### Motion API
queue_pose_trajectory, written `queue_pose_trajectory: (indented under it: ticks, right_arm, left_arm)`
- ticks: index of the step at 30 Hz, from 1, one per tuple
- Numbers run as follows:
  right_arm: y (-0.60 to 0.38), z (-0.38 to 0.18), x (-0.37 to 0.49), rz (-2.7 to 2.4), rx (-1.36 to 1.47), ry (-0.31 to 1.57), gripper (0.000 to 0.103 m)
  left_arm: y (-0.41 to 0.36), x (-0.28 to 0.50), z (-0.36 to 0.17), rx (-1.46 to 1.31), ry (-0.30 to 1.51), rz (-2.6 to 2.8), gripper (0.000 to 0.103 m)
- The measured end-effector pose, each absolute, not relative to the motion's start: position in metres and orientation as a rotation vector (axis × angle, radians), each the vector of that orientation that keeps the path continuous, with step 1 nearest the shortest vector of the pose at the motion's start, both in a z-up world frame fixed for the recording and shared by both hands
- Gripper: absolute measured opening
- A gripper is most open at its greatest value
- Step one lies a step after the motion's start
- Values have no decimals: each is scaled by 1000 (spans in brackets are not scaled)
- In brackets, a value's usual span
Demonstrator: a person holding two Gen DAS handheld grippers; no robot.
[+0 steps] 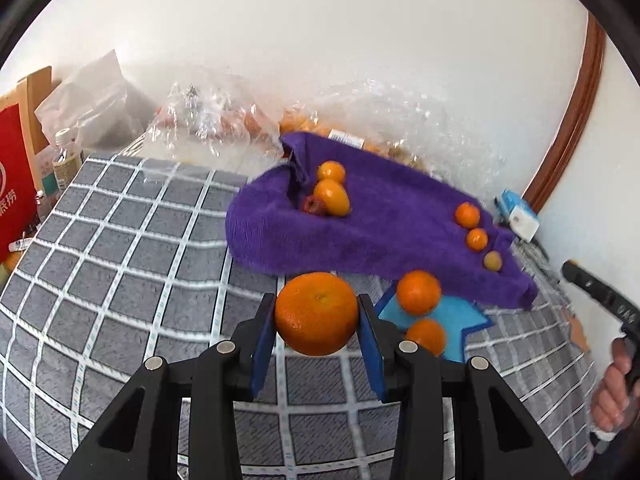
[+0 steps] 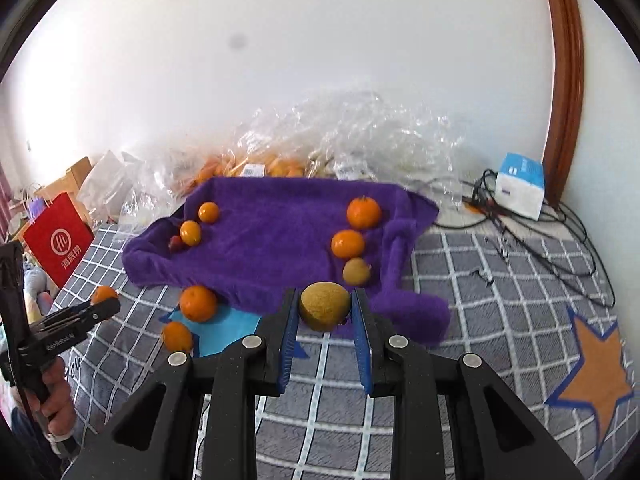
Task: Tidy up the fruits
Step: 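Lift both held fruits and carry them over the purple towel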
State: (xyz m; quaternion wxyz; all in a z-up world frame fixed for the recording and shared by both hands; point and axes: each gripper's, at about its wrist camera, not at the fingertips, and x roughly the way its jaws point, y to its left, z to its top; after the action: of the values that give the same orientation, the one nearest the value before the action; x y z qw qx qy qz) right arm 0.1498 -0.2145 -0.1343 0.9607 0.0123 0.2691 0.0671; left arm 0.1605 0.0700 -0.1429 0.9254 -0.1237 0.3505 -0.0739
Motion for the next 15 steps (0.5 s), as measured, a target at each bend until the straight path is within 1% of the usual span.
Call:
queue_pose_trajectory:
  ticks: [9,15]
  right_arm:
    - [-204,-124,196,167,51,546,26]
    - [-199,-132,248,173,89,625,26]
  left_arm:
    - [76,184,-98,-207,669,-121,37]
    - [81,213,-89,-228,675,-112,37]
